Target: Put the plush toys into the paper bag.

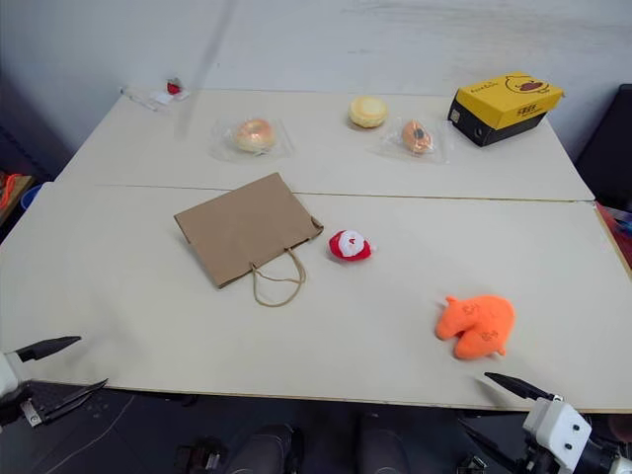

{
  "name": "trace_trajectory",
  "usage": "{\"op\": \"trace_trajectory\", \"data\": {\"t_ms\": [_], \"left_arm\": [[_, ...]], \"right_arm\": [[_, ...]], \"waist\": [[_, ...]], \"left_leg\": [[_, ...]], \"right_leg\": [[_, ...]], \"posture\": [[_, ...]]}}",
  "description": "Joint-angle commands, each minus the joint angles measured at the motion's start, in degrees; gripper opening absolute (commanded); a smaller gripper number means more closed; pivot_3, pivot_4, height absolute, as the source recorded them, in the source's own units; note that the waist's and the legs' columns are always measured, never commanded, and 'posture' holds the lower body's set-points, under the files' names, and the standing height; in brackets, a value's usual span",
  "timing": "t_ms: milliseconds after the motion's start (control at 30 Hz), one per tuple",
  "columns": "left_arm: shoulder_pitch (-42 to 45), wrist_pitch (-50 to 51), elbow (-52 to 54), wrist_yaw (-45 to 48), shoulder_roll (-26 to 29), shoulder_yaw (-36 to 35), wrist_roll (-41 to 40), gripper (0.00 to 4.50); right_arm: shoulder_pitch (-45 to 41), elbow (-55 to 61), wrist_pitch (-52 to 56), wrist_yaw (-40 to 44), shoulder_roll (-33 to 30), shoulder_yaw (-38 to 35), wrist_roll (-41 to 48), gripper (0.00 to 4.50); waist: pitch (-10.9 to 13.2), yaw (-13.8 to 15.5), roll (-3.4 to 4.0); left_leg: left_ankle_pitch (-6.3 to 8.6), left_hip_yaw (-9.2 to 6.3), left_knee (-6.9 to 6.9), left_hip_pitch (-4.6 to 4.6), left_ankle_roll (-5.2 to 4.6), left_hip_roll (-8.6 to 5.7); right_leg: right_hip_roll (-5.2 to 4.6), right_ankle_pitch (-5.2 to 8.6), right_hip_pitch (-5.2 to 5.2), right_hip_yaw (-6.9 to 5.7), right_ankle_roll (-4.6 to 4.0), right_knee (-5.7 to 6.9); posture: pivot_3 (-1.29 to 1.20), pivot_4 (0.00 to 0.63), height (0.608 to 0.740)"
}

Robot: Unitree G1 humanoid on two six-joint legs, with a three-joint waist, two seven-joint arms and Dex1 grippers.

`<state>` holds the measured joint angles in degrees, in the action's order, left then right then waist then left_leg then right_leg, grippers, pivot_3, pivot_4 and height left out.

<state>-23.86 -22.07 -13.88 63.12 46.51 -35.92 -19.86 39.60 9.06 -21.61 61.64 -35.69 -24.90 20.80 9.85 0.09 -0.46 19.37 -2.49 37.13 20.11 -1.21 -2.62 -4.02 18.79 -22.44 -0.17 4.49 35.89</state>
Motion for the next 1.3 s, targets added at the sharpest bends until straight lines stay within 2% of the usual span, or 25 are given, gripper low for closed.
{"op": "trace_trajectory", "data": {"t_ms": [33, 367, 467, 600, 767, 800, 867, 933, 1100, 1300], "left_arm": [[-0.08, -0.18, 0.53, 0.74, 1.59, -0.63, -0.75, 4.5], [2.23, 13.65, 8.67, 2.98, 3.65, -0.1, -7.72, 4.5], [4.11, 9.53, 7.32, 3.37, 4.15, 0.89, -4.21, 4.5], [6.0, 11.23, 6.91, 4.75, 4.87, 1.84, -4.91, 4.5], [12.85, 28.14, 17.45, 3.19, 6.83, 6.15, -13.56, 4.5], [14.8, 30.15, 19.1, 2.91, 7.12, 7.56, -13.89, 4.5], [22.3, 33.63, 23.77, 2.4, 7.22, 15.01, -12.95, 4.5], [30.54, 33.53, 24.78, 1.13, 5.53, 22.54, -8.52, 4.5], [47.4, 31.06, 15.73, -1.22, -2.86, 37.15, 1.91, 4.5], [56.29, 19.88, 3.28, 0.87, -9.17, 48.26, 13.27, 4.5]], "right_arm": [[1.09, 2.06, 0.27, -0.5, 0.27, 0.4, 0.67, 4.46], [2.12, 5.99, 1.98, -2.61, 1.95, 1.12, 1.84, 4.46], [2.31, 6.58, 0.2, -2.85, 2.59, 1.41, 1.41, 4.46], [2.36, 8.33, -1.32, -1.67, 4.04, 1.73, 5.49, 4.46], [1.81, 18.29, 7.86, -4.15, 3.07, 2.61, 13.9, 4.46], [1.34, 20.07, 9.68, -5.13, 3.0, 2.76, 15.05, 4.46], [-1.36, 24.31, 12.62, -7.89, 3.02, 4.14, 16.32, 4.46], [-4.58, 27.52, 14.79, -10.82, 3.35, 5.49, 16.64, 4.46], [-11.6, 31.91, 19.27, -16.34, 4.25, 9.45, 15.58, 4.46], [-14.92, 32.78, 20.93, -19.27, 4.45, 11.04, 12.36, 4.46]], "waist": [[0.0, -0.02, 0.0], [0.0, -0.01, 0.0], [0.0, -0.02, 0.01], [0.01, -0.15, 0.02], [0.01, 0.13, 0.01], [-0.01, 0.26, -0.01], [0.0, 0.84, 0.01], [0.0, 1.17, 0.06], [-0.08, 1.26, 0.18], [-0.06, 0.91, 0.16]], "left_leg": [[0.0, 0.0, 0.0, 0.0, 0.0, 0.0], [0.0, 0.0, 0.03, 0.01, 0.0, 0.0], [0.0, 0.0, 0.04, 0.01, 0.01, 0.0], [-0.01, -0.02, 0.02, 0.0, 0.03, 0.0], [-0.01, -0.05, 0.09, 0.01, 0.03, 0.01], [-0.01, -0.1, 0.19, 0.04, 0.03, 0.01], [-0.02, -0.11, 0.23, 0.03, 0.05, 0.0], [-0.14, -0.09, 0.29, 0.04, 0.26, -0.03], [-0.3, -0.07, 0.39, 0.17, 0.53, -0.05], [-0.29, 0.04, 0.62, 0.28, 0.55, 0.08]], "right_leg": [[0.0, 0.0, 0.0, 0.0, 0.0, 0.0], [0.0, 0.0, 0.01, 0.0, 0.0, 0.01], [0.0, 0.0, 0.0, 0.0, 0.01, 0.02], [0.03, 0.0, 0.0, -0.02, 0.0, 0.03], [0.03, -0.01, 0.0, -0.02, 0.01, 0.1], [0.02, -0.01, 0.03, -0.06, 0.02, 0.12], [0.02, -0.02, 0.04, -0.06, 0.03, 0.13], [0.02, -0.04, 0.03, -0.04, 0.07, 0.13], [0.22, -0.07, -0.11, -0.02, 0.13, 0.23], [0.5, -0.07, -0.25, 0.15, 0.14, 0.62]], "posture": [[0.0, 0.15, 0.74], [0.0, 0.15, 0.74], [0.0, 0.15, 0.74], [0.0, 0.15, 0.74], [0.0, 0.15, 0.74], [0.0, 0.15, 0.74], [0.0, 0.15, 0.74], [0.0, 0.15, 0.74], [0.0, 0.15, 0.74], [0.0, 0.15, 0.74]]}}
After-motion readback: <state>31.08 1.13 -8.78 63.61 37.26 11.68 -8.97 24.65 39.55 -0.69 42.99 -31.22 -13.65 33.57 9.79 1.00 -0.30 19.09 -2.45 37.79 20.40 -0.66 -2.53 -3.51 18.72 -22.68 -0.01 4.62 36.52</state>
